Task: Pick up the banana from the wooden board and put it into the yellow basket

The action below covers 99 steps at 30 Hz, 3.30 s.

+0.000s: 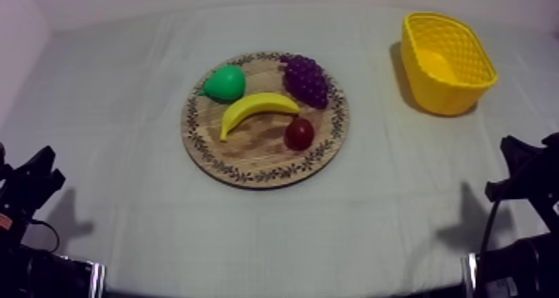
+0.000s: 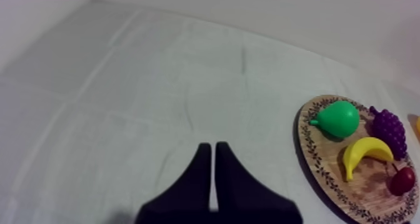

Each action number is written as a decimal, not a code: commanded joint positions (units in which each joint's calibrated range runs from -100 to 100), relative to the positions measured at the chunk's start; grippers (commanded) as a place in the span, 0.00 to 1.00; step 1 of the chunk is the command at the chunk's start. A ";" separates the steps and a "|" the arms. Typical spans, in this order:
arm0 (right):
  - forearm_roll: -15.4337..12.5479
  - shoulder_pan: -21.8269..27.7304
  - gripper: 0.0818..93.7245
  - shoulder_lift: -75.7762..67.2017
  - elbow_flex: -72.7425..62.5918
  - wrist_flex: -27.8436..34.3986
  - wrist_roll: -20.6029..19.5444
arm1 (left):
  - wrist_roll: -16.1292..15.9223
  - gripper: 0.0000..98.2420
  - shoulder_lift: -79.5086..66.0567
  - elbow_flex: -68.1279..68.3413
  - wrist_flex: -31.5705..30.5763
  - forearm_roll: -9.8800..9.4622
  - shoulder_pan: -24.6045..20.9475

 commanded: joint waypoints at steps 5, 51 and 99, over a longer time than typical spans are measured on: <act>0.00 0.00 0.00 -0.03 0.03 0.04 -0.02 | 0.01 0.00 0.00 0.01 -0.01 0.00 0.02; -0.28 -0.86 0.00 20.43 -26.36 5.32 1.75 | 0.02 0.00 0.00 0.01 -0.01 0.00 0.02; 9.85 -30.42 0.01 80.09 -101.37 47.49 -5.61 | 0.02 0.00 0.00 0.01 -0.01 0.00 0.02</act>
